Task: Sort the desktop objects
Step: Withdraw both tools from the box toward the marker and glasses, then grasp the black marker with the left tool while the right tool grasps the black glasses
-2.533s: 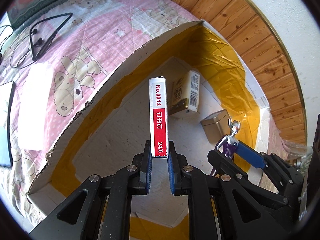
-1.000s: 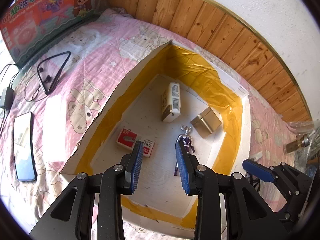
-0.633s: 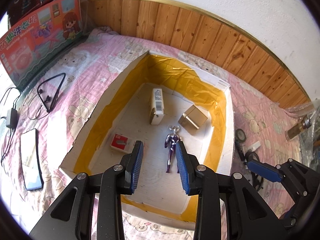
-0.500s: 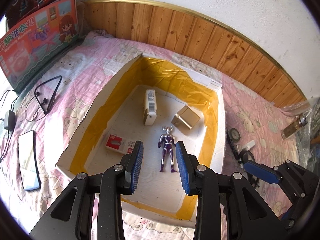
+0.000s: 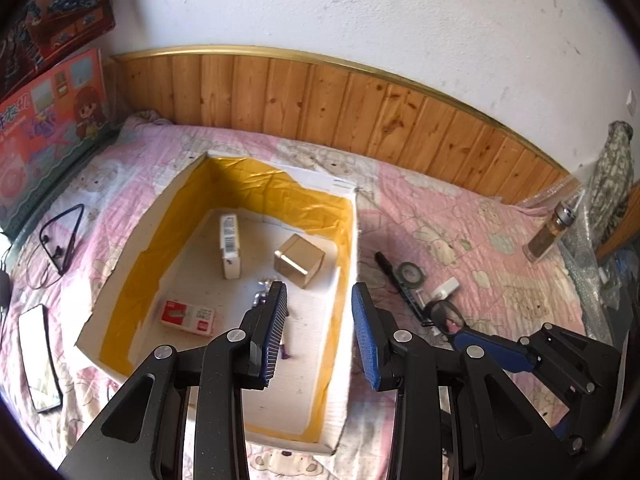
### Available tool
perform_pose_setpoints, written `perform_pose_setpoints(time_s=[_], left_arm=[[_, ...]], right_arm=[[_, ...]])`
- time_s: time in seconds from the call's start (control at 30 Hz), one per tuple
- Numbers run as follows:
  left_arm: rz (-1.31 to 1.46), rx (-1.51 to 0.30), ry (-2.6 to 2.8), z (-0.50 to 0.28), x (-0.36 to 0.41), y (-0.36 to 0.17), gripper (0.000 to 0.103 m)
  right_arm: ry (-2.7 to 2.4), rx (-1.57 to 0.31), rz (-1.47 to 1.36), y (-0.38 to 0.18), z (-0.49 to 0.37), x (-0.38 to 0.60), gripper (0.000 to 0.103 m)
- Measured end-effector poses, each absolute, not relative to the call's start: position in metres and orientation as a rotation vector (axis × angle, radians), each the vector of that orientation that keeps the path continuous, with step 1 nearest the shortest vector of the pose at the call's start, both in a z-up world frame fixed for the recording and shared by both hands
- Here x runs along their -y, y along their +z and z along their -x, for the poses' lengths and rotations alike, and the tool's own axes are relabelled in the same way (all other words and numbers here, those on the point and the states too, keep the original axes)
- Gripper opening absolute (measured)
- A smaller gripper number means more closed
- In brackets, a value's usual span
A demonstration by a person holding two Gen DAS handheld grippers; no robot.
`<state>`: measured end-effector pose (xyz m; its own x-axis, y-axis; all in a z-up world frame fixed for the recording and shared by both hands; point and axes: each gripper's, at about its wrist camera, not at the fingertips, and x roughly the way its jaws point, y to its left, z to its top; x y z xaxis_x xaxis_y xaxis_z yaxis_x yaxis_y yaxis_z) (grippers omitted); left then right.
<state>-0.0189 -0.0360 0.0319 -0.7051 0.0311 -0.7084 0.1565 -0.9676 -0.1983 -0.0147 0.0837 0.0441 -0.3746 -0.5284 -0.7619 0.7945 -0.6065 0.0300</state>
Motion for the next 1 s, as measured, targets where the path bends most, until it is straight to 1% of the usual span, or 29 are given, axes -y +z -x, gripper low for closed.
perform_pose_setpoints(time_s=[0.27, 0.37, 0.5, 0.67, 0.77, 0.9, 1.0], left_arm=[[-1.228, -0.365, -2.929, 0.031, -0.001, 0.032, 0.036], [-1.284, -0.357, -2.951, 0.039, -0.017, 0.026, 0.038], [-1.382, -0.388, -2.963, 0.052, -0.036, 0.013, 0.04], [-1.494, -0.417, -2.933, 0.073, -0.053, -0.01, 0.041], [-1.521, -0.416, -2.888, 0.088, -0.059, -0.023, 0.041], [-1.559, -0.458, -2.829, 0.108, -0.062, -0.041, 0.041], [-1.601, -0.42, -2.803, 0.12, -0.069, -0.054, 0.041]], right_arm=[[-2.135, -0.28, -1.004, 0.053, 0.043, -0.147, 0.057], [-2.186, -0.217, -1.037, 0.054, 0.058, -0.177, 0.057], [-2.273, -0.182, -1.11, 0.044, 0.08, -0.215, 0.058], [-2.299, -0.202, -1.27, 0.002, 0.105, -0.244, 0.058], [-2.249, -0.247, -1.344, -0.027, 0.111, -0.245, 0.058], [-2.226, -0.344, -1.373, -0.054, 0.119, -0.233, 0.068], [-2.21, -0.413, -1.385, -0.071, 0.128, -0.221, 0.07]])
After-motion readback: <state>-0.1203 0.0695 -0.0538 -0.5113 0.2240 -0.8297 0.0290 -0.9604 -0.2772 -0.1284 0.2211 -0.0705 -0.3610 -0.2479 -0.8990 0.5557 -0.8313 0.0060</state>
